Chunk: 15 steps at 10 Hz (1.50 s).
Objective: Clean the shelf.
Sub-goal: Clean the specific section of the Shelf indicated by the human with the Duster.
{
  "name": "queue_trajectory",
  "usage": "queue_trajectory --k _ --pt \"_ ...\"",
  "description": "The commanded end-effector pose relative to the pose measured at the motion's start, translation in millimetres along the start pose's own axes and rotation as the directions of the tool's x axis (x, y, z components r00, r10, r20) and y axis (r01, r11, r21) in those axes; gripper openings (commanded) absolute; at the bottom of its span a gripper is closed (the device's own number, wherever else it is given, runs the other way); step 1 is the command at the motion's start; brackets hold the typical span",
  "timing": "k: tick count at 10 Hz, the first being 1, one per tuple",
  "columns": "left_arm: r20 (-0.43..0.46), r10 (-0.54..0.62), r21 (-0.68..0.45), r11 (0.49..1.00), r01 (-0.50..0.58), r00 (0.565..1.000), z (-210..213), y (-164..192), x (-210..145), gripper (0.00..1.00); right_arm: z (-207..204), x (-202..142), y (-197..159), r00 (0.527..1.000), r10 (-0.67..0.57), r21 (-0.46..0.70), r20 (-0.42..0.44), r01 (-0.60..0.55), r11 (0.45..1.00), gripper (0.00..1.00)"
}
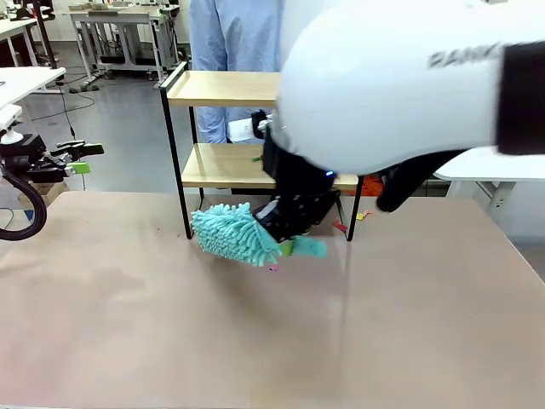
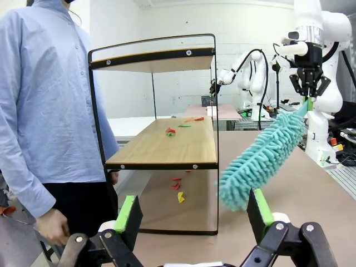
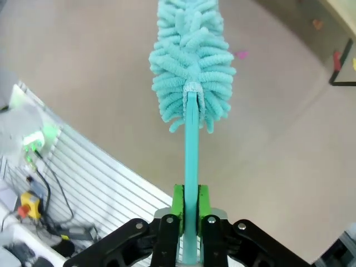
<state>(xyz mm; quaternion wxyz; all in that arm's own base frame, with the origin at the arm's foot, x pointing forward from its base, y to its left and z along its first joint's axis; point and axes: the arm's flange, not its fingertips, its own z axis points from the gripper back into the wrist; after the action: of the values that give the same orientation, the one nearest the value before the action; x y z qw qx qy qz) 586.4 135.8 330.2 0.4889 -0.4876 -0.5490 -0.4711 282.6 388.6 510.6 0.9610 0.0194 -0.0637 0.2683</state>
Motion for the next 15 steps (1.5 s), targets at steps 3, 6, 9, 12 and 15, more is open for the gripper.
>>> queue_trajectory --k 3,6,9,12,15 --pt "0.001 -0.002 -0.002 1.0 0.002 1.0 -0.5 -2.7 3.9 1.0 -34.7 57.6 48.3 0.951 -0.273 -0.124 0.143 0.291 0.949 0.13" --pt "0.001 -0.002 -0.002 1.0 0.002 1.0 -0.5 -2.7 3.9 1.0 -75.7 102.9 63.5 0.895 -0.351 -0.127 0.274 0.396 0.91 0.13" --pt "0.001 -0.002 -0.002 1.0 0.002 1.0 -0.5 -2.7 3.9 1.0 -109.6 131.9 69.4 0.87 -0.396 -0.08 0.294 0.436 0.897 0.13" --pt "0.001 -0.002 -0.002 1.0 0.002 1.0 -0.5 -2.7 3.9 1.0 -95.7 103.0 49.6 0.894 -0.359 -0.118 0.269 0.401 0.909 0.13" --pt "0.001 -0.002 -0.002 1.0 0.002 1.0 -0.5 -2.7 3.9 1.0 -122.5 128.9 82.8 0.853 -0.397 -0.137 0.338 0.462 0.876 0.13"
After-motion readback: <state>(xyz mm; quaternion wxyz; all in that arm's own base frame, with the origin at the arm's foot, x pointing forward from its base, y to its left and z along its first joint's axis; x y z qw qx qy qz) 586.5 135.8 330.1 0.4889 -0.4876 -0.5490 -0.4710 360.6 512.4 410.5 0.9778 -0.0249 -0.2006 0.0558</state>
